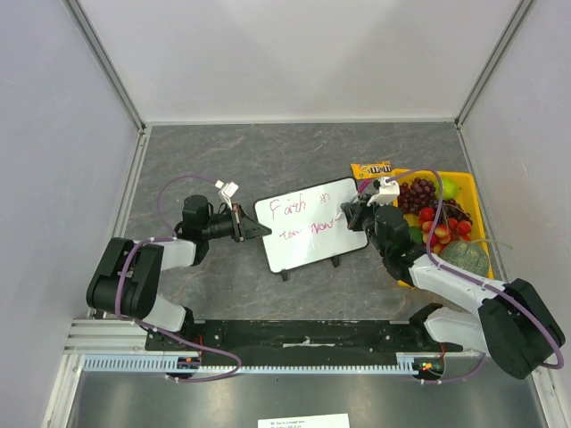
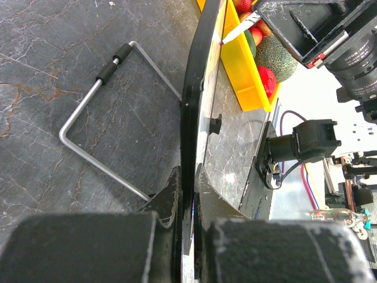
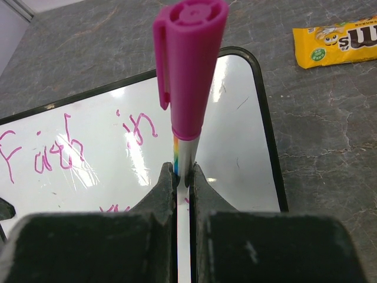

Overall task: Write a sentence on the whiteboard
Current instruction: Write on the whiteboard with the whiteboard, then put down the whiteboard on the whiteboard stand, then pass from the right arm to the left, then pass from the left arm to the right

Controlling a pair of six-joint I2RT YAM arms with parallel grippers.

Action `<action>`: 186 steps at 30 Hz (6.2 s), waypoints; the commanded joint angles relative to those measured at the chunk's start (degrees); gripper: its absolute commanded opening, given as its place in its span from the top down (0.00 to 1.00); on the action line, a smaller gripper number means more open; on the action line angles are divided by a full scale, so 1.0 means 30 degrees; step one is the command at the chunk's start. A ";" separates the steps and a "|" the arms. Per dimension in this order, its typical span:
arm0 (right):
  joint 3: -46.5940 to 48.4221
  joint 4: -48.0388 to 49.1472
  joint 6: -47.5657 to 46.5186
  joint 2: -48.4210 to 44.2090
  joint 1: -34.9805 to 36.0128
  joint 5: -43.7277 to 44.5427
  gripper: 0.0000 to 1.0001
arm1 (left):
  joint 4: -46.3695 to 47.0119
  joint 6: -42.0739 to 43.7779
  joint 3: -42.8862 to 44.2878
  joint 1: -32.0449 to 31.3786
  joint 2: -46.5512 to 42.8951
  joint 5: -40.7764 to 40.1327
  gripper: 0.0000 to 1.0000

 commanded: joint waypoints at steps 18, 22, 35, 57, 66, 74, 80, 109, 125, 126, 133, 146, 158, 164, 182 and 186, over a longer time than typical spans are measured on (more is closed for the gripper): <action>-0.0334 -0.1865 -0.0606 -0.0714 -0.0043 0.0927 1.00 | -0.1092 0.1473 -0.0048 0.0093 0.0382 -0.1248 0.98; -0.0363 -0.1866 -0.0723 -0.0802 -0.0043 0.0577 1.00 | -0.1092 0.1502 -0.0077 0.0122 0.0382 -0.1248 0.98; -0.0451 -0.0255 -0.0139 -0.0188 -0.0043 -0.0860 1.00 | -0.1092 0.1531 -0.0106 0.0151 0.0323 -0.1277 0.98; -0.0276 -0.1483 0.1122 -0.5519 -0.1303 -0.4171 1.00 | -0.1676 0.1853 -0.0252 0.0093 -0.0466 -0.1774 0.83; -0.0129 -0.2159 0.0713 -0.6192 -0.1420 -0.6043 1.00 | -0.2967 0.2441 -0.0926 0.0122 -0.3219 -0.3737 0.44; -0.0099 -0.2568 0.0361 -0.6281 -0.1420 -0.7538 1.00 | -0.4691 0.2351 -0.1834 0.0122 -0.7111 -0.5375 0.35; -0.0012 -0.2364 0.0389 -0.6164 -0.1420 -0.8856 1.00 | -0.9491 0.3200 -0.1661 -0.0373 -1.2558 -0.8653 0.35; 0.0516 -0.0371 0.5048 -0.7014 -0.1420 -1.0821 1.00 | -0.8182 0.4755 0.9854 -1.1889 -0.2520 -0.9101 0.44; 0.1422 -0.0810 0.4462 -0.6429 -0.1420 -1.1757 0.95 | -0.9526 0.4959 0.9619 -1.2036 -0.3484 -0.9275 0.98; 0.1714 -0.1072 0.4259 -0.6340 -0.1420 -1.1933 0.92 | -0.9848 0.5134 0.9707 -1.2036 -0.3659 -0.9246 0.98; 0.3998 -0.4144 0.2180 -0.6340 -0.1653 -1.2577 0.45 | -1.3447 0.6452 1.0672 -1.2007 -0.5299 -0.9597 0.98; 0.6347 -0.2491 0.3166 -0.5726 -0.2504 -2.0745 0.03 | -1.9371 0.9381 1.3340 -1.2007 -0.7323 -0.6730 0.98; 0.5878 0.0274 0.5517 -0.4435 -0.2504 -2.3740 0.50 | -2.0252 1.0292 1.4161 -1.2007 -0.6825 -0.5174 0.98; 0.5760 -0.0514 0.5050 -0.4376 -0.2503 -2.4180 0.59 | -2.0223 1.0321 1.4044 -1.2007 -0.6767 -0.5087 0.98; 0.6374 -0.4846 0.1566 -0.4639 -0.2504 -2.2106 1.00 | -1.9405 0.8830 1.3138 -1.1774 -0.6795 -0.7018 0.45; 0.6493 -0.7457 -0.0397 -0.4962 -0.2503 -1.9792 1.00 | -1.7796 0.6723 1.1092 -0.9874 -0.7176 -0.7226 0.39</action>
